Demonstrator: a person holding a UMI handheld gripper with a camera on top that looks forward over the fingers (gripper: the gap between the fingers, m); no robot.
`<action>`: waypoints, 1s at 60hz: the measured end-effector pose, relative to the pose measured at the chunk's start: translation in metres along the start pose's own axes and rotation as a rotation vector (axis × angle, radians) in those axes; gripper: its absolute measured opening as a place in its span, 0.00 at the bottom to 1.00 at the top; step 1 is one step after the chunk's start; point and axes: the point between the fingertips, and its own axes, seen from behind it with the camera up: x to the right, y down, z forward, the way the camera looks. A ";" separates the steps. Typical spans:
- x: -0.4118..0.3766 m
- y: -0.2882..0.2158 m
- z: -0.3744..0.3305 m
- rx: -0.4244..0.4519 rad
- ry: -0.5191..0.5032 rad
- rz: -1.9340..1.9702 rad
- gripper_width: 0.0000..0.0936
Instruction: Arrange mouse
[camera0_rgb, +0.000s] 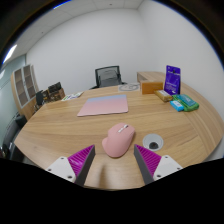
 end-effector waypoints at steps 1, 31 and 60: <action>0.000 -0.001 0.005 -0.003 -0.003 0.010 0.88; 0.001 -0.025 0.103 -0.057 -0.020 -0.045 0.76; 0.001 -0.057 0.099 -0.076 0.094 -0.108 0.42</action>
